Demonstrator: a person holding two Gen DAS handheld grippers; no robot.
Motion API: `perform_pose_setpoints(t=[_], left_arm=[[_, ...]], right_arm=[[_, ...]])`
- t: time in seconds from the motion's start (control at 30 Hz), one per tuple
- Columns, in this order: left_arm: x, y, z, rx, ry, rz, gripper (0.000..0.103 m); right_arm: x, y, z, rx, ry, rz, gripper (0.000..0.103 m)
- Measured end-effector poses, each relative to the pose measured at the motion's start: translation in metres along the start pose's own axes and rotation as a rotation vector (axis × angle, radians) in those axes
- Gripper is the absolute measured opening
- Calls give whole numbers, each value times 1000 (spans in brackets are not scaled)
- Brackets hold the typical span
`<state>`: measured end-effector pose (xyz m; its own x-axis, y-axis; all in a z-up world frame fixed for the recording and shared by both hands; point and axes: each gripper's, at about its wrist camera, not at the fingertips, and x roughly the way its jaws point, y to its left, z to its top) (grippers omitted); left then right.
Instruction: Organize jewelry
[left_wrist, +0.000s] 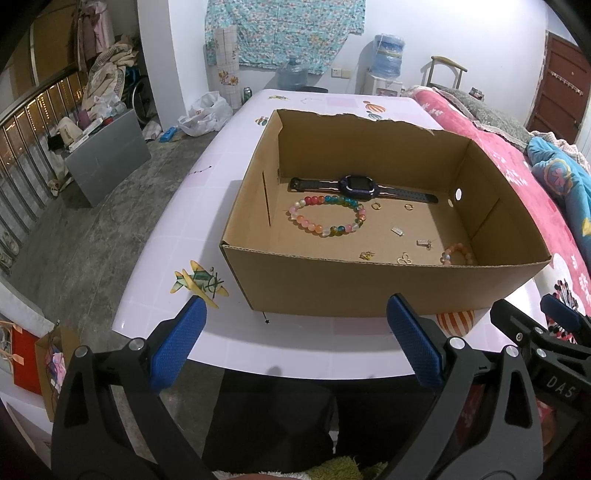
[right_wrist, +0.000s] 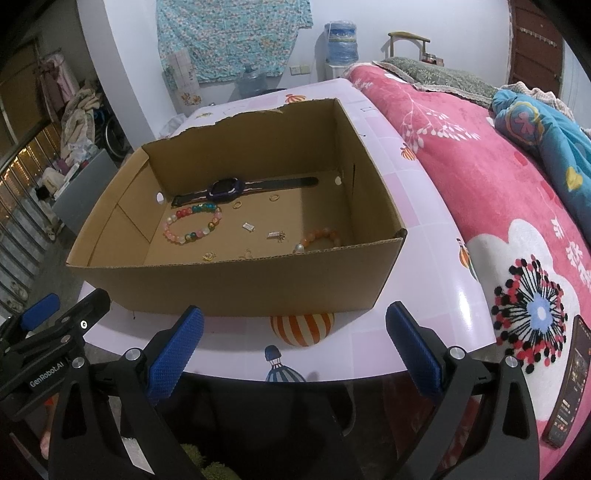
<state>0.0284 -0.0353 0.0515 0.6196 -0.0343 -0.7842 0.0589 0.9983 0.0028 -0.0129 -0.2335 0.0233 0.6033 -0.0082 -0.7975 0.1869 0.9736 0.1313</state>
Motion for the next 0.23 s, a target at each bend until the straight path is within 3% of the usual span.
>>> perform_pose_setpoints(t=[0.23], left_arm=[[-1,1,1,-14,6,-5,95]], right_arm=[[0,0,0,2,1,-1,96]])
